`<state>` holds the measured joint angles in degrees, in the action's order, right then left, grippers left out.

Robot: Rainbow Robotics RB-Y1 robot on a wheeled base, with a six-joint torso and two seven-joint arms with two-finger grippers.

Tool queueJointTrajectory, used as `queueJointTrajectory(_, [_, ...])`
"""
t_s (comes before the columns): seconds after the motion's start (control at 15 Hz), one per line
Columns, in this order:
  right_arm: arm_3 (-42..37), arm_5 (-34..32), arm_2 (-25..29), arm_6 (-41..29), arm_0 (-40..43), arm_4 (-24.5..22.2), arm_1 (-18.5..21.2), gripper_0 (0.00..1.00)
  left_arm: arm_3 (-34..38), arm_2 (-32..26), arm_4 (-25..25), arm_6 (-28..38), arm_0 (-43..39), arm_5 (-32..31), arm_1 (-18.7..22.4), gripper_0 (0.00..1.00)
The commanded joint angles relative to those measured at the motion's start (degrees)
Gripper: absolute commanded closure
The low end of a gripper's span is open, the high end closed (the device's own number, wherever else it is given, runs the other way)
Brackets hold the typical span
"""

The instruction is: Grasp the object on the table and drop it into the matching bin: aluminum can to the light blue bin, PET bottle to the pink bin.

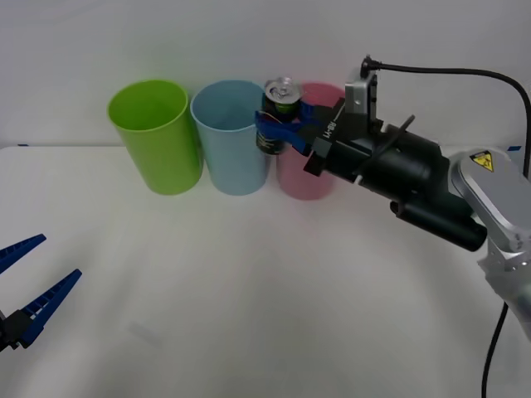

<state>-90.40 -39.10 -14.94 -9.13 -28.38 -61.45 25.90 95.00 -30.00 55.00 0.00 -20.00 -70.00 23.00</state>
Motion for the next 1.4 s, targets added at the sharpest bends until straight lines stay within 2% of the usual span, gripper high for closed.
queueJointTrajectory(0.07, [6.47, 0.08, 0.7, -0.09, -5.02, -2.18, -3.4, 1.0, 0.0, 0.0, 0.0, 0.0, 0.0, 0.0, 0.0, 0.0])
queueJointTrajectory(0.33, [12.36, 0.7, 3.6, -0.18, -9.67, -7.89, -9.2, 1.0, 0.0, 0.0, 0.0, 0.0, 0.0, 0.0, 0.0, 0.0])
queueJointTrajectory(0.8, [20.0, 5.97, 10.45, -0.18, -14.24, -22.22, -20.98, 1.0, 0.0, 0.0, 0.0, 0.0, 0.0, 0.0, 0.0, 0.0])
queueJointTrajectory(1.0, [22.73, 6.15, 14.76, 0.08, -15.74, -28.81, -26.08, 1.0, 0.0, 0.0, 0.0, 0.0, 0.0, 0.0, 0.0, 0.0])
queueJointTrajectory(1.2, [23.96, 6.41, 18.36, 0.17, -16.88, -34.26, -26.9, 1.0, 0.0, 0.0, 0.0, 0.0, 0.0, 0.0, 0.0, 0.0])
queueJointTrajectory(1.4, [24.66, 7.73, 19.86, 0.35, -17.58, -36.72, -26.9, 1.0, 0.0, 0.0, 0.0, 0.0, 0.0, 0.0, 0.0, 0.0])
